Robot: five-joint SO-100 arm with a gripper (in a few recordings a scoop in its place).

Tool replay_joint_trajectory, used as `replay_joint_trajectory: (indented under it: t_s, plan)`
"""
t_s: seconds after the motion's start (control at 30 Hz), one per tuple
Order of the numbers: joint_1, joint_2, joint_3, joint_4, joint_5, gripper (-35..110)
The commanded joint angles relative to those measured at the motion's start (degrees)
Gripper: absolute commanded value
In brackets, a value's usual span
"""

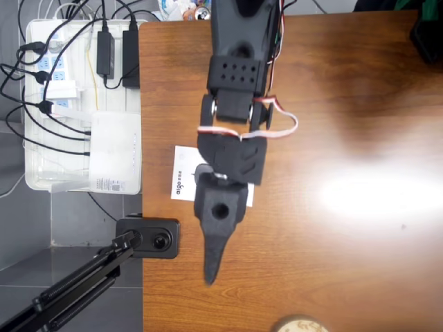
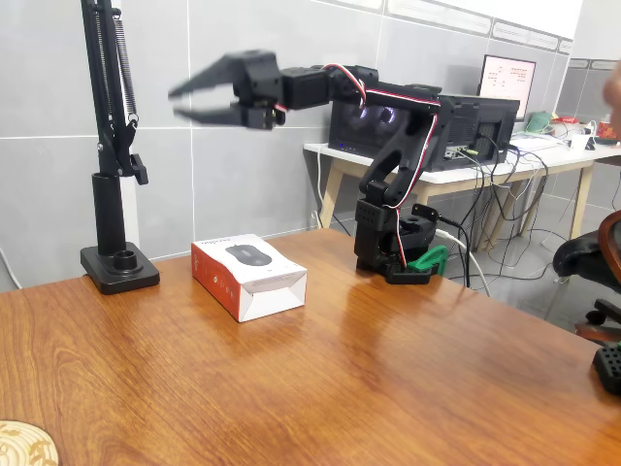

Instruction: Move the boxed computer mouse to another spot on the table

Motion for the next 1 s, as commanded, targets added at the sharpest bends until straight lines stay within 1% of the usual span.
replay_joint_trajectory:
  t_s: [0.0,0.07,0.1,0.2,0.27,0.3,0.33,0.37,0.4,0.53,0.67,0.83,0.97]
  plan:
    - [-1.05,1.41,8.44,-39.55,-1.14,0]
    - [-1.58,1.32,13.80,-54.93,-1.14,0]
    - [-1.58,2.11,15.82,-59.33,-0.79,0]
    - [-1.67,8.17,22.68,-65.39,-0.62,0]
    - [-1.49,14.59,29.71,-67.50,-0.88,0]
    - [-1.49,19.86,34.01,-66.45,-0.97,0]
    - [-1.41,26.89,37.97,-62.84,-0.97,0]
    - [-1.41,36.30,41.48,-56.25,-1.05,0]
    - [-1.23,47.02,41.92,-44.47,-1.32,0]
    - [-1.85,48.52,41.84,-46.49,-1.05,0]
    - [-1.93,48.52,41.84,-46.32,-0.88,0]
    - [-5.01,48.52,41.84,-49.39,-0.70,0]
    - [-5.19,48.52,41.84,-47.29,0.00,0]
